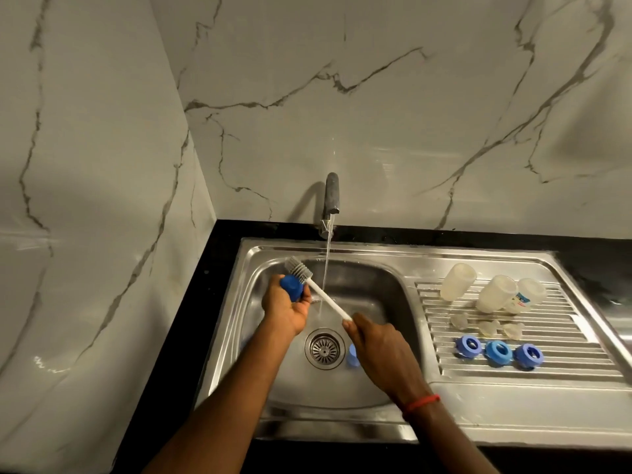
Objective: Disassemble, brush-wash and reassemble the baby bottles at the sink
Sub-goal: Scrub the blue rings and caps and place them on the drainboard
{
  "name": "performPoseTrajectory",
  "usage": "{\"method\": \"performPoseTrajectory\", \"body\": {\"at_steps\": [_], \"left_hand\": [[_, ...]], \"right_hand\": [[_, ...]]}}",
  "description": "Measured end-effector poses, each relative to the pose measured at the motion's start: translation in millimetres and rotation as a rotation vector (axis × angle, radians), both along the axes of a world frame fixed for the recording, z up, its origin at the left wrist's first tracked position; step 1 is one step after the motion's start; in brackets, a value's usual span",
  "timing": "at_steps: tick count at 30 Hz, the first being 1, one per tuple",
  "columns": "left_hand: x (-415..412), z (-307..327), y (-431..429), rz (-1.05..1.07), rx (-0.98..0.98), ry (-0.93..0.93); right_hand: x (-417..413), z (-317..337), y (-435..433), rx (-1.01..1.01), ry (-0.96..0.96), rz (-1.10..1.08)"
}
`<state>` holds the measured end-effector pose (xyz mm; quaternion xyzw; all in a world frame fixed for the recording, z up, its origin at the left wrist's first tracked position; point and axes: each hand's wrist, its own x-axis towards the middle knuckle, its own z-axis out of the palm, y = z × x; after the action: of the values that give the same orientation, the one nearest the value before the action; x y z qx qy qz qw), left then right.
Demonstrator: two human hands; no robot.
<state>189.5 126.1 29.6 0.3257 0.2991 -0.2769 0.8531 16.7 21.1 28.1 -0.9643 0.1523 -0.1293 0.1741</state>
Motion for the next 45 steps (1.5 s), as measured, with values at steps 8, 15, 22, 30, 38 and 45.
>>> {"method": "performPoseTrajectory", "body": {"at_steps": [8,15,22,30,38,45], "left_hand": [[-7.2,1.4,1.3,-0.024,-0.046,-0.022],[-2.2,1.0,9.0,-0.005,-0.015,-0.006],[-16.7,6.8,2.8,0.038,-0.019,-0.074],[-19.7,11.7,7.6,-0.066,0.179,-0.007],[-19.1,25.6,4.6,-0.192,0.240,-0.158],[-13.1,5.4,17.0,-0.245,0.162,0.035]], "right_hand": [[-4.9,-2.2,5.9,-0.076,-0.009,-0.016],[-24.8,-18.5,6.1,0.040,0.004,-0.034],[6.6,-7.5,3.2,0.218,-0.019,-0.028],[-15.1,-18.2,6.9,0.224,-0.021,-0.057],[0.8,-1.5,4.2,0.228,-0.006,-0.034],[-28.0,-10.3,-6.2,0.158,-0.018,-0.037]]}}
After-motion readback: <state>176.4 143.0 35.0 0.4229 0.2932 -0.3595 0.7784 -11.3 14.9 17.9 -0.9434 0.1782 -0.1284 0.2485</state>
